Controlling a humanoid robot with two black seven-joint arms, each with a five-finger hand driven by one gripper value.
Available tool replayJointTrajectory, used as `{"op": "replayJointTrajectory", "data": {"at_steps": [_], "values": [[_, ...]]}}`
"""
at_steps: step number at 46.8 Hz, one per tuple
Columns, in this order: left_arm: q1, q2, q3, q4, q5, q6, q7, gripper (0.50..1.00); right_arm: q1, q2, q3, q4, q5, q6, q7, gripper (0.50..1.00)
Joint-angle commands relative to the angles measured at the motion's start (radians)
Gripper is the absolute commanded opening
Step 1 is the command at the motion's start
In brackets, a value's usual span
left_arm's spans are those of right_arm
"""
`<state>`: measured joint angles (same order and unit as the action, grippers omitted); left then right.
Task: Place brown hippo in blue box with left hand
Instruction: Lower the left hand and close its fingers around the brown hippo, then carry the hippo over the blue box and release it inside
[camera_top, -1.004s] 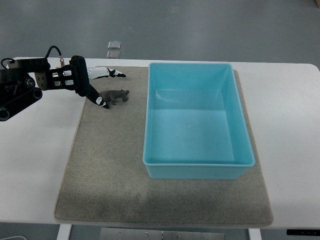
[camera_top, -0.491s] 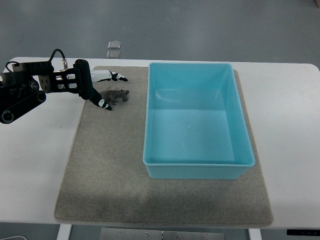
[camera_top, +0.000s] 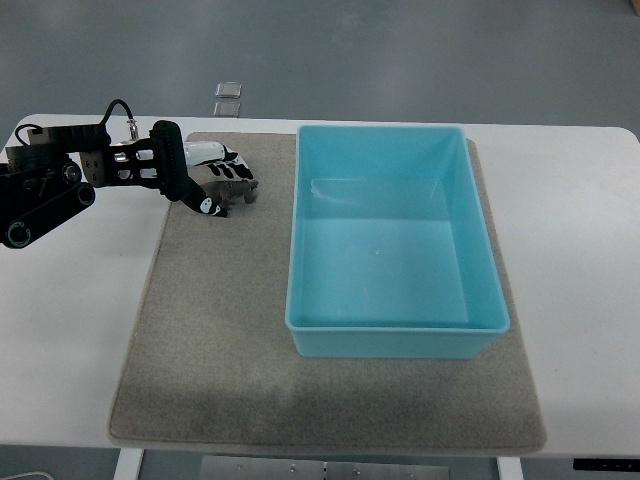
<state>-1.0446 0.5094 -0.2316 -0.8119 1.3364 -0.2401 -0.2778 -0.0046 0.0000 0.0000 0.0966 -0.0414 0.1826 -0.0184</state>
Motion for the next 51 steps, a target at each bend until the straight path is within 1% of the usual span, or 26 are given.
{"op": "replayJointTrajectory", "data": {"at_steps": [1, 2, 5, 6, 21, 29, 35, 40, 48, 49, 51], "values": [[-0.002, -0.002, 0.000, 0.000, 0.000, 0.013, 0.002, 0.585, 0.000, 0.000, 0.000, 0.000, 0.000, 0.000, 0.000, 0.936], [-0.003, -0.002, 0.000, -0.001, 0.001, 0.018, 0.003, 0.581, 0.000, 0.000, 0.000, 0.000, 0.000, 0.000, 0.000, 0.936], [-0.005, -0.002, 0.002, -0.001, 0.003, 0.039, 0.003, 0.531, 0.000, 0.000, 0.000, 0.000, 0.000, 0.000, 0.000, 0.936], [-0.006, -0.002, 0.000, -0.001, 0.004, 0.042, 0.003, 0.523, 0.000, 0.000, 0.000, 0.000, 0.000, 0.000, 0.000, 0.936], [-0.014, -0.002, -0.003, -0.006, 0.007, 0.050, 0.003, 0.523, 0.000, 0.000, 0.000, 0.000, 0.000, 0.000, 0.000, 0.936], [-0.049, -0.003, -0.017, -0.012, -0.002, 0.056, 0.003, 0.523, 0.000, 0.000, 0.000, 0.000, 0.000, 0.000, 0.000, 0.936], [-0.083, -0.040, -0.020, -0.013, 0.001, 0.093, 0.003, 0.540, 0.000, 0.000, 0.000, 0.000, 0.000, 0.000, 0.000, 0.936], [-0.098, -0.058, -0.026, -0.020, -0.002, 0.128, 0.002, 0.542, 0.000, 0.000, 0.000, 0.000, 0.000, 0.000, 0.000, 0.936], [-0.114, -0.080, -0.069, -0.073, 0.000, 0.163, 0.002, 0.546, 0.000, 0.000, 0.000, 0.000, 0.000, 0.000, 0.000, 0.936], [-0.115, -0.084, -0.077, -0.079, 0.001, 0.163, 0.002, 0.555, 0.000, 0.000, 0.000, 0.000, 0.000, 0.000, 0.000, 0.936], [-0.118, -0.094, -0.094, -0.089, 0.001, 0.163, 0.002, 0.587, 0.000, 0.000, 0.000, 0.000, 0.000, 0.000, 0.000, 0.936]]}}
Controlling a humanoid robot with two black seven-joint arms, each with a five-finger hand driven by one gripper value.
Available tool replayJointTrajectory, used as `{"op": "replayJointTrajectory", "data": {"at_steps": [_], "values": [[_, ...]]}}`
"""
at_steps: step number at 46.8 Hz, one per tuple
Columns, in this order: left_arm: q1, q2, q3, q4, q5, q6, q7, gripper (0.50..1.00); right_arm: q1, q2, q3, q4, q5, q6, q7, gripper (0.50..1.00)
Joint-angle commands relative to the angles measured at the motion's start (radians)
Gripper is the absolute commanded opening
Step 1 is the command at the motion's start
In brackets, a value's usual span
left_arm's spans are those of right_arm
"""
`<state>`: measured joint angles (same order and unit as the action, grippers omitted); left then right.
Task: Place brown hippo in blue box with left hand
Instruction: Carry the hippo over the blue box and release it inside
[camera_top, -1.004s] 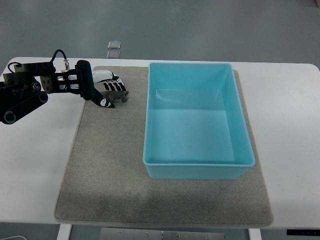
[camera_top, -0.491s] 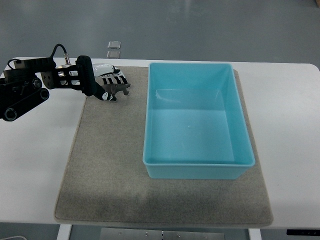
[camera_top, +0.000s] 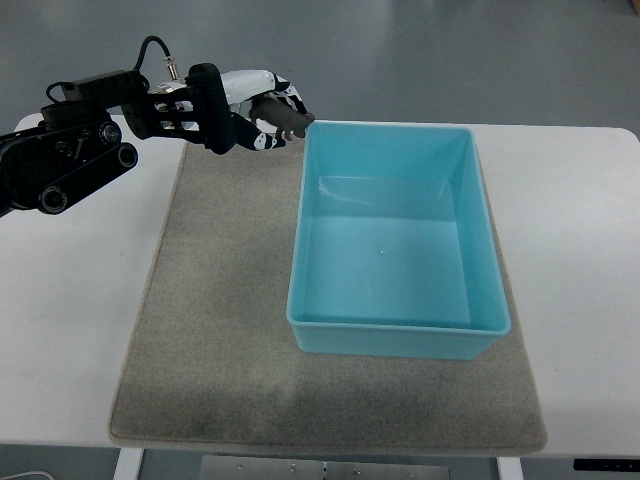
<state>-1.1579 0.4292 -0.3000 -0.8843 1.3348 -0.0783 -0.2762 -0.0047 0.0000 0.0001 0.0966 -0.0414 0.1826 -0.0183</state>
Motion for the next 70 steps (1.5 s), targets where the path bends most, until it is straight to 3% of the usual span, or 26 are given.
{"op": "replayJointTrajectory", "data": {"at_steps": [1, 6, 28, 34, 39, 43, 56, 60, 70], "values": [[-0.005, -0.018, -0.031, -0.019, 0.003, 0.002, 0.000, 0.591, 0.000, 0.000, 0.001, 0.000, 0.000, 0.000, 0.000, 0.936], [-0.011, -0.049, -0.047, -0.031, 0.006, 0.005, 0.002, 0.638, 0.000, 0.000, 0.000, 0.000, 0.000, 0.000, 0.000, 0.936], [-0.002, -0.052, -0.047, -0.081, 0.017, 0.003, 0.002, 0.660, 0.000, 0.000, 0.001, 0.000, 0.000, 0.000, 0.000, 0.936], [0.001, -0.050, -0.047, -0.073, 0.011, 0.005, 0.002, 0.739, 0.000, 0.000, 0.000, 0.000, 0.000, 0.000, 0.000, 0.936], [0.003, -0.046, -0.048, -0.056, -0.005, 0.005, 0.002, 0.776, 0.000, 0.000, 0.000, 0.000, 0.000, 0.000, 0.000, 0.936], [0.004, -0.043, -0.051, -0.032, -0.006, 0.006, 0.000, 0.842, 0.000, 0.000, 0.000, 0.000, 0.000, 0.000, 0.000, 0.936], [0.007, -0.040, -0.051, 0.070, -0.078, 0.058, 0.000, 0.887, 0.000, 0.000, 0.000, 0.000, 0.000, 0.000, 0.000, 0.936], [0.012, -0.040, -0.051, 0.097, -0.140, 0.071, 0.002, 0.945, 0.000, 0.000, 0.000, 0.000, 0.000, 0.000, 0.000, 0.936], [0.035, -0.040, -0.050, 0.142, -0.308, 0.078, -0.001, 0.988, 0.000, 0.000, 0.000, 0.000, 0.000, 0.000, 0.000, 0.936]]}}
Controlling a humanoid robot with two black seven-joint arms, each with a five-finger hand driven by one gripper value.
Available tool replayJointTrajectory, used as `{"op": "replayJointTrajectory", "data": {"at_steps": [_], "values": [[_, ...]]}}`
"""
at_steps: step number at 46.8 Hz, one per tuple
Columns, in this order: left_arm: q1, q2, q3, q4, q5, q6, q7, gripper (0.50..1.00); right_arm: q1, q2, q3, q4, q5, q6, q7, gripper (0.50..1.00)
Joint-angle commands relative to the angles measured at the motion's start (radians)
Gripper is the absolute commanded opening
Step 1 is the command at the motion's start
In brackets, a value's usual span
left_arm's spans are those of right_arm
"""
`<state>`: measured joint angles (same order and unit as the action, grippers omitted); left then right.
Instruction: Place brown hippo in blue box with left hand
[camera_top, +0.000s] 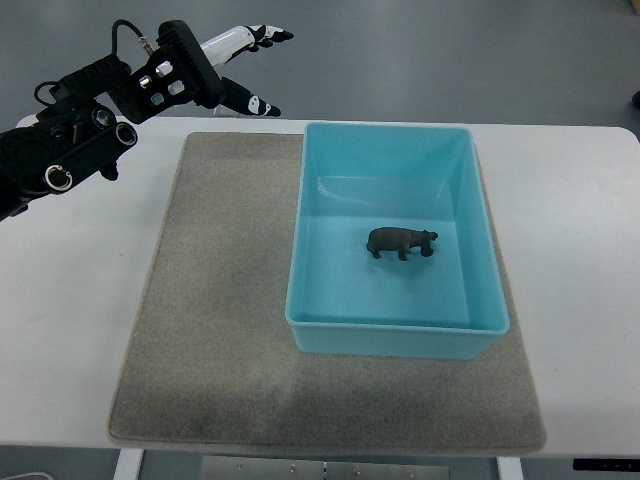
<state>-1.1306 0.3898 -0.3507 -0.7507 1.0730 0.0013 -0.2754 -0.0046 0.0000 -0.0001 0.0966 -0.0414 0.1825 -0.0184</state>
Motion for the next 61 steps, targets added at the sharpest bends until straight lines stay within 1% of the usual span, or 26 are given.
{"op": "replayJointTrajectory", "data": {"at_steps": [1, 10, 19, 22, 27, 34, 38, 43, 51, 61], "values": [[0.008, -0.002, 0.001, 0.011, -0.063, 0.000, -0.002, 0.992, 0.000, 0.000, 0.000, 0.000, 0.000, 0.000, 0.000, 0.936], [0.023, -0.011, 0.002, 0.022, -0.292, 0.002, -0.004, 0.992, 0.000, 0.000, 0.000, 0.000, 0.000, 0.000, 0.000, 0.936], [0.046, -0.016, 0.002, 0.025, -0.649, 0.037, -0.004, 0.992, 0.000, 0.000, 0.000, 0.000, 0.000, 0.000, 0.000, 0.936], [0.055, -0.032, 0.002, 0.031, -0.773, 0.048, -0.004, 0.992, 0.000, 0.000, 0.000, 0.000, 0.000, 0.000, 0.000, 0.936], [0.061, -0.057, 0.001, 0.100, -0.982, 0.049, -0.005, 0.992, 0.000, 0.000, 0.000, 0.000, 0.000, 0.000, 0.000, 0.936], [0.080, -0.086, -0.004, 0.183, -1.222, 0.031, -0.004, 0.992, 0.000, 0.000, 0.000, 0.000, 0.000, 0.000, 0.000, 0.936], [0.094, -0.098, -0.031, 0.192, -1.308, 0.023, -0.004, 0.994, 0.000, 0.000, 0.000, 0.000, 0.000, 0.000, 0.000, 0.936], [0.121, -0.132, -0.086, 0.206, -1.378, -0.017, -0.004, 0.994, 0.000, 0.000, 0.000, 0.000, 0.000, 0.000, 0.000, 0.936], [0.132, -0.187, -0.157, 0.290, -1.463, -0.080, -0.002, 0.992, 0.000, 0.000, 0.000, 0.000, 0.000, 0.000, 0.000, 0.936], [0.134, -0.201, -0.165, 0.303, -1.562, -0.087, -0.002, 0.992, 0.000, 0.000, 0.000, 0.000, 0.000, 0.000, 0.000, 0.936]]}}
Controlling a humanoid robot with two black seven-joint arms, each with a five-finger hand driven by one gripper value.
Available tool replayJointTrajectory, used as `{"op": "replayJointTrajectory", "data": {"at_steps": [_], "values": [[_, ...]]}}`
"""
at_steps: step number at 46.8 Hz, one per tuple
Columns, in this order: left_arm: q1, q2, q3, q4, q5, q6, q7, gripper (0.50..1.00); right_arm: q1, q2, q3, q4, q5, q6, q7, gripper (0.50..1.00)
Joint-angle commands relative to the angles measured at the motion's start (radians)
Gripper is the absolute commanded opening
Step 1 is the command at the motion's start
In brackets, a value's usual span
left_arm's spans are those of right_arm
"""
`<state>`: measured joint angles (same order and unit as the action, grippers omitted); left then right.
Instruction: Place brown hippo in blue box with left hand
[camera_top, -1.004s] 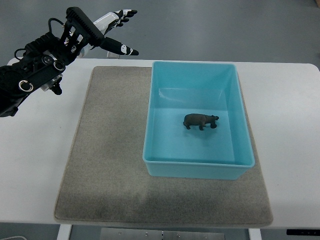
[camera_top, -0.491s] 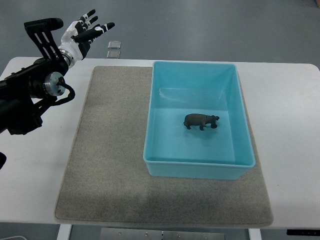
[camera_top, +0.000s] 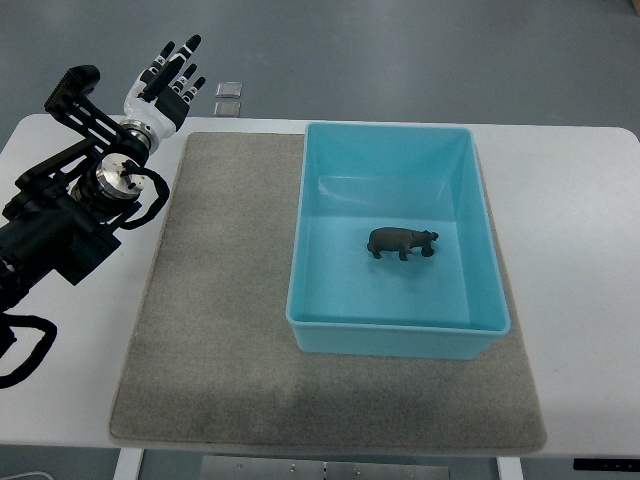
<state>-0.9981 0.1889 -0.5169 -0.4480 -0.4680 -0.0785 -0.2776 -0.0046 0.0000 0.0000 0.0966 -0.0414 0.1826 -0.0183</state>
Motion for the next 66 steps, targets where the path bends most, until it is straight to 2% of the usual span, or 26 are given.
{"op": "replayJointTrajectory", "data": {"at_steps": [1, 9, 50, 57, 66], "values": [[0.001, 0.000, 0.003, 0.000, -0.021, -0.010, 0.000, 0.992, 0.000, 0.000, 0.000, 0.000, 0.000, 0.000, 0.000, 0.936], [0.018, -0.019, 0.001, 0.005, -0.012, -0.144, -0.011, 0.992, 0.000, 0.000, 0.000, 0.000, 0.000, 0.000, 0.000, 0.936], [0.022, -0.025, 0.001, 0.015, -0.008, -0.141, -0.017, 0.994, 0.000, 0.000, 0.002, 0.002, -0.002, -0.005, 0.000, 0.936], [0.018, -0.025, 0.001, 0.014, -0.006, -0.138, -0.017, 0.994, -0.002, 0.000, 0.002, 0.139, -0.006, 0.018, 0.000, 0.936], [0.021, -0.019, 0.000, 0.015, -0.008, -0.138, -0.017, 0.994, -0.014, 0.000, -0.005, 0.141, -0.003, 0.021, -0.006, 0.936]]}}
